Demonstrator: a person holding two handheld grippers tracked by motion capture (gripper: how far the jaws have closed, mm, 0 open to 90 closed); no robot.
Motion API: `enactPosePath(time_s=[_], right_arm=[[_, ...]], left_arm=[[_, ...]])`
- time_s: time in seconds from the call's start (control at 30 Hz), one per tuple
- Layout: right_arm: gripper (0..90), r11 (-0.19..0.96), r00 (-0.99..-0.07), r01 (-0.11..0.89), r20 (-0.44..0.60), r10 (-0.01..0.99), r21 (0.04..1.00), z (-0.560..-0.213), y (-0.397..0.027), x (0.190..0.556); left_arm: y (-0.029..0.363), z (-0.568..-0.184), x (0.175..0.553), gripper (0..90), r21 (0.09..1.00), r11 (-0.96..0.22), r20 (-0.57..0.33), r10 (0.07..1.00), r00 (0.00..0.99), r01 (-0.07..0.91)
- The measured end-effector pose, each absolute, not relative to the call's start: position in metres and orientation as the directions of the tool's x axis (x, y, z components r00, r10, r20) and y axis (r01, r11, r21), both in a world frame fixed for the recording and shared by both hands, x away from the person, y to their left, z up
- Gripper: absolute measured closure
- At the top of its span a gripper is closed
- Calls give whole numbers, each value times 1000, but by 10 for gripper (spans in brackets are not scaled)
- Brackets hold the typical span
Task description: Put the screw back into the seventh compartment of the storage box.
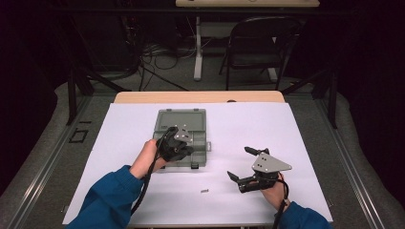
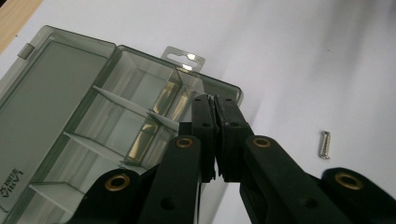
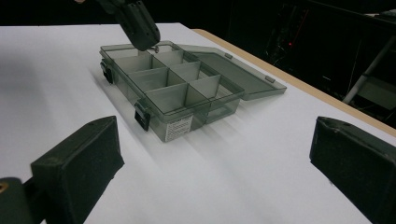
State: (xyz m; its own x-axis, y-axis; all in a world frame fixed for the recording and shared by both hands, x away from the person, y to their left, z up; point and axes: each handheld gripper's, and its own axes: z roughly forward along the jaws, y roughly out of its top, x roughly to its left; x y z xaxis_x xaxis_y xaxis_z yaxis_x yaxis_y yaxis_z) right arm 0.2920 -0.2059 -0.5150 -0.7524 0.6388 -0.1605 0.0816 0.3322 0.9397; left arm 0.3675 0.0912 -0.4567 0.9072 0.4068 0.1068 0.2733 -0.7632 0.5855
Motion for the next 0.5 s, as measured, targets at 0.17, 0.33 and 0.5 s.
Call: enactPosePath(time_s=[0.17,0.33,0.5], right_arm=[[14,334,-754,85,-159,638,939,-515,-206,292],[13,331,-753,81,-160,638,940,-515,-206,292],[12,331,-753,83,-159,639,940,-515,-206,292]], left_arm=[[93,-459,375,881,568,-768,104,423,900,295],[98,-461,380,881,557,-769,103,439,892,314],[100,-463,384,881,546,-772,104,449,888,326]])
